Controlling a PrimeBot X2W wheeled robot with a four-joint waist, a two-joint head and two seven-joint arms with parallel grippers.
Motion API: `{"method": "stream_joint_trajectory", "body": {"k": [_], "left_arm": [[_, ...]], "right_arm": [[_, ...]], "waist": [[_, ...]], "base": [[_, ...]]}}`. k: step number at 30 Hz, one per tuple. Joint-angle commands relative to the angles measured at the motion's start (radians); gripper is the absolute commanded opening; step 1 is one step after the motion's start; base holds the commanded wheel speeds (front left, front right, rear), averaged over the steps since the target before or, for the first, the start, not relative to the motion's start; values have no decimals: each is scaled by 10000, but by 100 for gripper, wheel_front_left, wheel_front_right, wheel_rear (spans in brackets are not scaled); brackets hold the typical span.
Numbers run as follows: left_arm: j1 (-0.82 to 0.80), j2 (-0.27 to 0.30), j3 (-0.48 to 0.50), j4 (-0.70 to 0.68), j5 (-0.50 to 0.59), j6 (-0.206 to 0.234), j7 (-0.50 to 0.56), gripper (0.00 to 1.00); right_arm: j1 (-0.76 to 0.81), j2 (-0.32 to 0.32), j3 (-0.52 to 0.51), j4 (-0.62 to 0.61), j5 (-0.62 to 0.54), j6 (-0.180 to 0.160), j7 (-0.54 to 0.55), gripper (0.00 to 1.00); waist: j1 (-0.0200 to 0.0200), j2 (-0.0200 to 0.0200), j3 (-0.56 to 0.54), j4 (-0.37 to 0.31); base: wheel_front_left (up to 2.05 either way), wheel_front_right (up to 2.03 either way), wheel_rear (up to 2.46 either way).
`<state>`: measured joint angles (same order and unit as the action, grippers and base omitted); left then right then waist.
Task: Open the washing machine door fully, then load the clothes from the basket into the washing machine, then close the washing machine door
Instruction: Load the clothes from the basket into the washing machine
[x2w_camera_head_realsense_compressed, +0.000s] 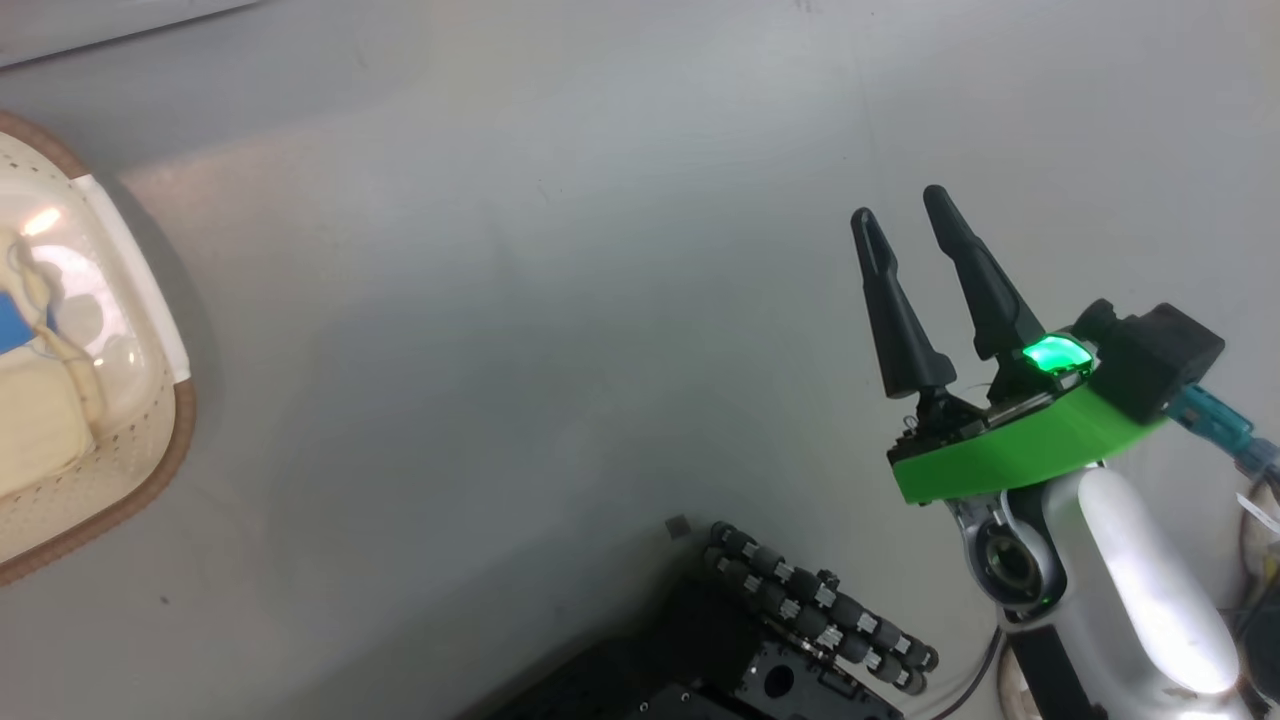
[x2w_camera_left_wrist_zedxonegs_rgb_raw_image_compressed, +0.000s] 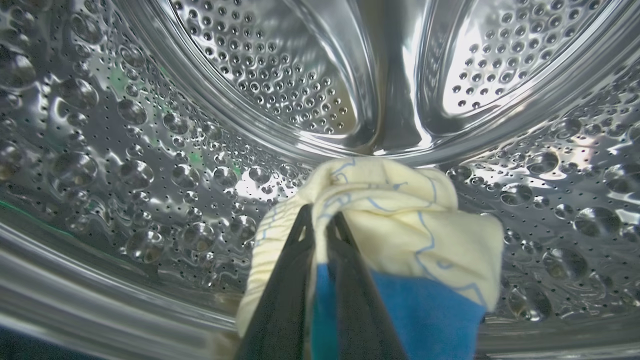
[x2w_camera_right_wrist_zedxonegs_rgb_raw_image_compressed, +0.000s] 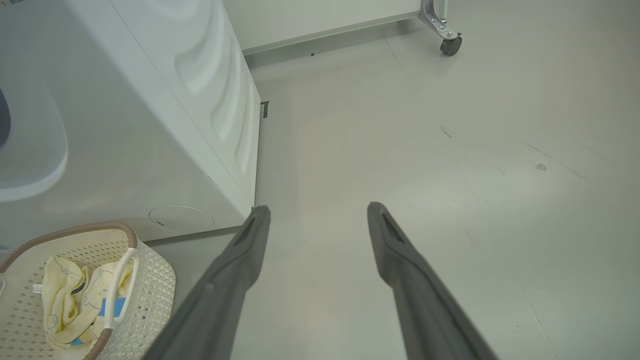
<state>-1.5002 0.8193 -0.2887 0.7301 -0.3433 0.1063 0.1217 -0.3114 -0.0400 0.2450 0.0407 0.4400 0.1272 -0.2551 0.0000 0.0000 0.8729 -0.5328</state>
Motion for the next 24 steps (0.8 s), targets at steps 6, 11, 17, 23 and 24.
{"method": "stream_joint_trajectory", "body": {"k": [6, 11, 17, 23, 24], "left_arm": [[-727, 138, 66, 218, -147, -92, 670, 79], [-891, 9, -59, 391, -218, -101, 1198, 100], [-879, 167, -152, 276, -195, -80, 1400, 100], [-522, 88, -71, -11, -428, -56, 1059, 100], [-393, 39, -58, -34, -480, -43, 962, 100]], "right_arm": [[430, -102, 38, -251, 46, 35, -66, 100], [261, -102, 97, -228, 74, 35, -66, 100], [63, -102, 121, -180, 98, 35, -66, 100], [-18, -102, -42, -136, 25, 35, -66, 100], [-20, -102, -88, -132, -12, 35, -66, 100]], "waist": [[0, 0, 69, 66], [0, 0, 57, 100], [0, 0, -36, 100], [0, 0, -344, 388], [0, 0, -420, 463]], "base": [[0, 0, 0], [0, 0, 0], [0, 0, 0], [0, 0, 0], [0, 0, 0]]}}
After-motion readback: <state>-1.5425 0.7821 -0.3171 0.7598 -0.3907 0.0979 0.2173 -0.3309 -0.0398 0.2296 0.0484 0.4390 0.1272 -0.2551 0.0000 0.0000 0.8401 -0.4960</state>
